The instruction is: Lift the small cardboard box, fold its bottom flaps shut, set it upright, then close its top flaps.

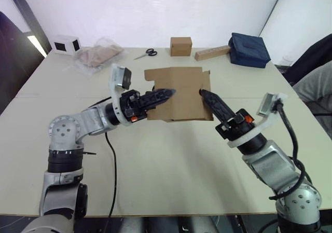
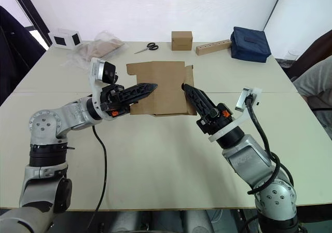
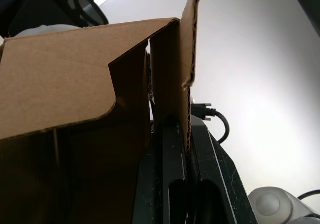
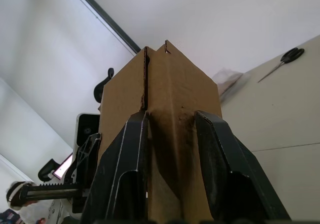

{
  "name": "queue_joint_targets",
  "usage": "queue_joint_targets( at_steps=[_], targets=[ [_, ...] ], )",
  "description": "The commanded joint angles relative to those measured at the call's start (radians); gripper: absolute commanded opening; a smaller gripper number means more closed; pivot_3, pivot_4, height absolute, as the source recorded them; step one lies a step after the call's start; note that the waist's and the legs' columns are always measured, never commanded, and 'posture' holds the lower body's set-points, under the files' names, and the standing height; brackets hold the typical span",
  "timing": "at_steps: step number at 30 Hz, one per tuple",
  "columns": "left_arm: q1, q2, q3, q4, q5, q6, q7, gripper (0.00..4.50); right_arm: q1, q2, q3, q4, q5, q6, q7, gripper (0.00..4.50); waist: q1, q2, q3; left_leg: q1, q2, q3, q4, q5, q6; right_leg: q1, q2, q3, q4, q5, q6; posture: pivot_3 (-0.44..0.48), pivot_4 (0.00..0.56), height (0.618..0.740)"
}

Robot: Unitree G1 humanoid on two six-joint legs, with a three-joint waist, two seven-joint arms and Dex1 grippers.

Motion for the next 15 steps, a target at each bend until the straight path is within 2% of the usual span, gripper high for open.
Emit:
queue_joint_targets(
  at_steps=[1, 15],
  targets=[
    [0.001, 0.003, -0.008, -0.030, 0.004, 0.002, -0.027, 0.00, -0.024, -0.022, -0.023, -0.039, 0.017, -0.005, 0.008, 1.44, 0.000, 0.000, 0.000, 0.000, 0.000, 0.000, 0.000, 0.000, 0.000, 0.000, 0.000, 0.000, 0.000, 0.000, 0.000, 0.000, 0.150, 0.740],
    [0.012, 0.004, -0.013, -0.041, 0.020, 0.005, -0.041, 0.00, -0.061, -0.035, -0.008, -0.055, 0.043, -0.007, -0.023, 1.44, 0.000, 0.000, 0.000, 0.000, 0.000, 0.000, 0.000, 0.000, 0.000, 0.000, 0.000, 0.000, 0.000, 0.000, 0.000, 0.000, 0.150, 0.740]
  ],
)
